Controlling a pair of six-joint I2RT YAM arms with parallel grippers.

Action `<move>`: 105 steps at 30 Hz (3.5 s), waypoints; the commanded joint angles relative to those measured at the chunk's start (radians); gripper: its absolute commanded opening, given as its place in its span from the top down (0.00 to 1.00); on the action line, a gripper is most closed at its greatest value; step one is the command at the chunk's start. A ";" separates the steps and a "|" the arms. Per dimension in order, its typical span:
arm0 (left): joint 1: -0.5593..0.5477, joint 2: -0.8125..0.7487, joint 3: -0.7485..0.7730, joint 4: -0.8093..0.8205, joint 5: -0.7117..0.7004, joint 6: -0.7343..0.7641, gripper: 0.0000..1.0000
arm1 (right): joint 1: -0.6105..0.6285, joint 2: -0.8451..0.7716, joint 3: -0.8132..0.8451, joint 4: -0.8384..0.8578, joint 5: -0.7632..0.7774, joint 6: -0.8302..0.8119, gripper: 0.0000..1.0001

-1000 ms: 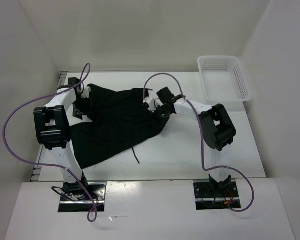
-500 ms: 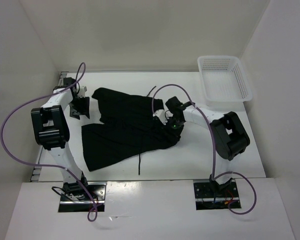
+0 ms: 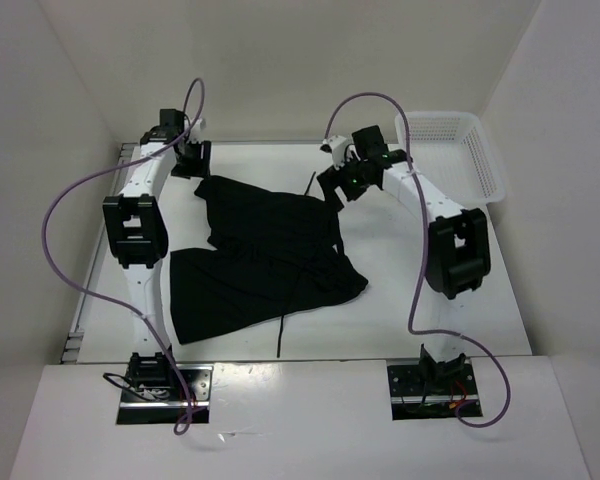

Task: Fold and stack the shorts
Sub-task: Flatten the shorts out, then fold the shorts

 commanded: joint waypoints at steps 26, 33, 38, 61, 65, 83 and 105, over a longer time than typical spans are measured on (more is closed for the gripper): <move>-0.021 0.177 0.123 -0.015 -0.006 0.004 0.33 | 0.016 0.405 0.229 0.145 0.001 0.162 0.47; 0.057 0.126 0.144 -0.034 0.111 0.004 0.32 | 0.025 0.396 0.220 0.136 0.001 0.141 0.48; 0.068 0.151 0.153 -0.052 0.191 0.004 0.32 | 0.025 0.396 0.211 0.136 0.001 0.128 0.48; 0.025 0.267 0.149 -0.084 0.159 0.004 0.70 | 0.054 0.385 0.182 0.127 0.029 0.101 0.63; 0.025 0.277 0.161 -0.084 0.127 0.004 0.95 | 0.054 0.385 0.182 0.136 0.039 0.110 0.83; -0.037 0.019 0.500 -0.240 -0.197 0.004 1.00 | -0.008 0.085 0.156 0.193 0.311 0.013 1.00; -0.130 -0.599 -0.541 -0.098 -0.283 0.004 1.00 | 0.059 -0.258 -0.287 0.285 0.291 -0.136 1.00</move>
